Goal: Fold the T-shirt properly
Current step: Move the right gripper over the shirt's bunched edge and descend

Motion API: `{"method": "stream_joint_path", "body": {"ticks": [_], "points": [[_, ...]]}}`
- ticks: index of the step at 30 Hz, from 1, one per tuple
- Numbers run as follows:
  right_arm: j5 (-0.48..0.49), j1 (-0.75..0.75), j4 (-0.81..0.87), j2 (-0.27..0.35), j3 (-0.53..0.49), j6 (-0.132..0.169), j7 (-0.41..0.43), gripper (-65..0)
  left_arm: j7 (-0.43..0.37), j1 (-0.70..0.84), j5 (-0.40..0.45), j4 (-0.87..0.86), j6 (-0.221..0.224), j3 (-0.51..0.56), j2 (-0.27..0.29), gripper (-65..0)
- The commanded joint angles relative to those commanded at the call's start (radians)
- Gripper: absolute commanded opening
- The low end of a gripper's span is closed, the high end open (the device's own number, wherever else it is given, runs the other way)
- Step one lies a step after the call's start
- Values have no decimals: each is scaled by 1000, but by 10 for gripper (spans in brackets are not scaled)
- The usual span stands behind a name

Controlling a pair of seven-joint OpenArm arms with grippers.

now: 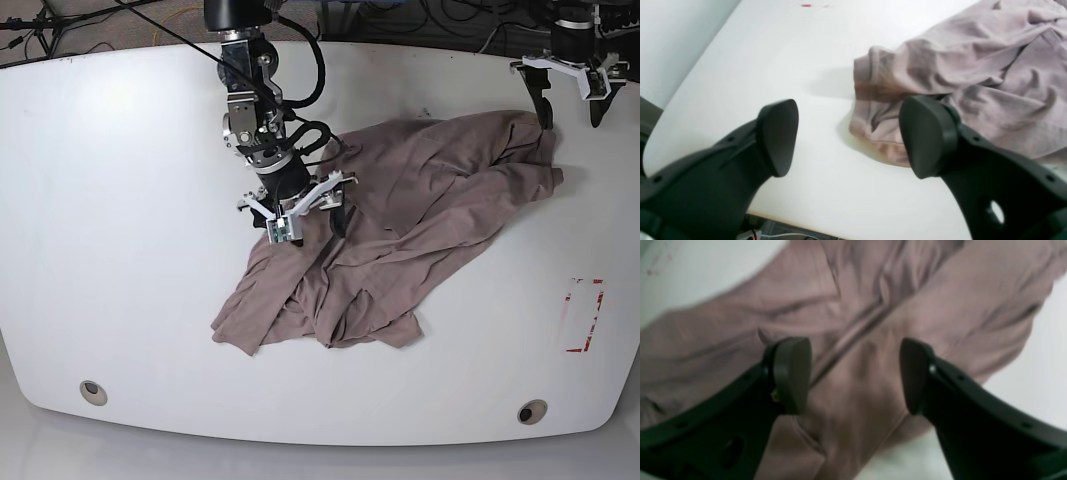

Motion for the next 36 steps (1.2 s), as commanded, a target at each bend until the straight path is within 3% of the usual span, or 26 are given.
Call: {"method": "stream_joint_path", "body": {"ticks": [15, 35, 36], "points": [[10, 221, -193, -11, -54, 6, -32, -255, -5, -10, -5, 0, 0, -11, -1, -183], [-7, 115, -230, 33, 6, 25, 64, -263, -10, 5, -2, 4, -2, -31, -2, -173], [-4, 123, -246, 25, -3, 35, 78, -285, -10, 0, 0, 2, -4, -30, -1, -174]]}}
